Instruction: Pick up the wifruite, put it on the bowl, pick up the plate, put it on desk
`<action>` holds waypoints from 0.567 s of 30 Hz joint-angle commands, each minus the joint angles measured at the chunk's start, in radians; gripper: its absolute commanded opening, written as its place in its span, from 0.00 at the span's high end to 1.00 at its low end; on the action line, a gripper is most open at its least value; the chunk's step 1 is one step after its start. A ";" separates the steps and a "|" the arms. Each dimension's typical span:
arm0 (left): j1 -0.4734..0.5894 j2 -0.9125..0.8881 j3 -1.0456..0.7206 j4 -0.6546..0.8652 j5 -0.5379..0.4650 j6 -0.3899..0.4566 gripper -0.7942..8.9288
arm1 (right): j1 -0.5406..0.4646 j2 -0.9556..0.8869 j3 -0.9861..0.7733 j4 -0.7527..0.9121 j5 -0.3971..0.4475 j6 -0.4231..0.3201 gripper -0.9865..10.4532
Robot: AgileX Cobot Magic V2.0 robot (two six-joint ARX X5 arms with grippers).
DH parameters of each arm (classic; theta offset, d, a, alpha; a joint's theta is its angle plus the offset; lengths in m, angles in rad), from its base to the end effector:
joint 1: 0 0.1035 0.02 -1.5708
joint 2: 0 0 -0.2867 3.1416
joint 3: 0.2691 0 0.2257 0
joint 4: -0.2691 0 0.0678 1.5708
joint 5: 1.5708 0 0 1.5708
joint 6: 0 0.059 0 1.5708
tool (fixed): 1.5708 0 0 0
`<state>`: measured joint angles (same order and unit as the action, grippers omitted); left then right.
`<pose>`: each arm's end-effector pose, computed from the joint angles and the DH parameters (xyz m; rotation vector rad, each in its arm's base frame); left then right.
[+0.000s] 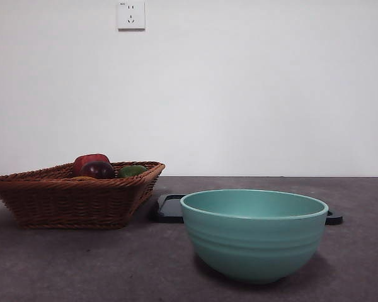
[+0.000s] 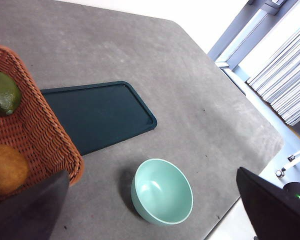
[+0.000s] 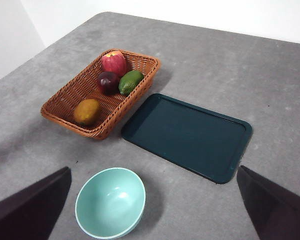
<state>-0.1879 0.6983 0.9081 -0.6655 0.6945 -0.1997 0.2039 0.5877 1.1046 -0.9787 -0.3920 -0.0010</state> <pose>0.0934 -0.0562 0.3420 -0.3014 0.5416 -0.8199 0.0448 0.0323 0.3676 0.0431 0.4662 0.5854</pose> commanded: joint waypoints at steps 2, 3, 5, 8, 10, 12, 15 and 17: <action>-0.003 0.066 0.031 -0.008 -0.008 0.003 0.28 | 0.004 0.005 0.019 0.009 0.000 -0.006 0.35; -0.003 0.086 0.037 -0.014 -0.017 0.003 0.28 | 0.004 0.005 0.019 0.009 0.000 -0.005 0.35; -0.003 0.135 0.055 -0.027 -0.044 0.001 0.28 | 0.004 0.005 0.019 0.009 0.000 -0.005 0.35; -0.003 0.214 0.089 -0.047 -0.093 -0.019 0.28 | 0.004 0.005 0.019 0.009 0.000 -0.005 0.35; -0.003 0.274 0.122 -0.068 -0.131 -0.023 0.28 | 0.004 0.005 0.019 0.009 0.000 -0.005 0.35; -0.003 0.340 0.162 -0.087 -0.171 -0.023 0.28 | 0.004 0.005 0.019 0.009 0.000 -0.005 0.35; -0.006 0.441 0.231 -0.118 -0.231 -0.023 0.28 | 0.004 0.005 0.019 0.009 0.000 -0.005 0.35; -0.017 0.517 0.286 -0.145 -0.283 -0.023 0.28 | 0.004 0.005 0.019 0.009 0.000 -0.005 0.35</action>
<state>-0.1974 1.1740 1.1557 -0.8066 0.4309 -0.2234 0.2039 0.5877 1.1046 -0.9787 -0.3920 -0.0010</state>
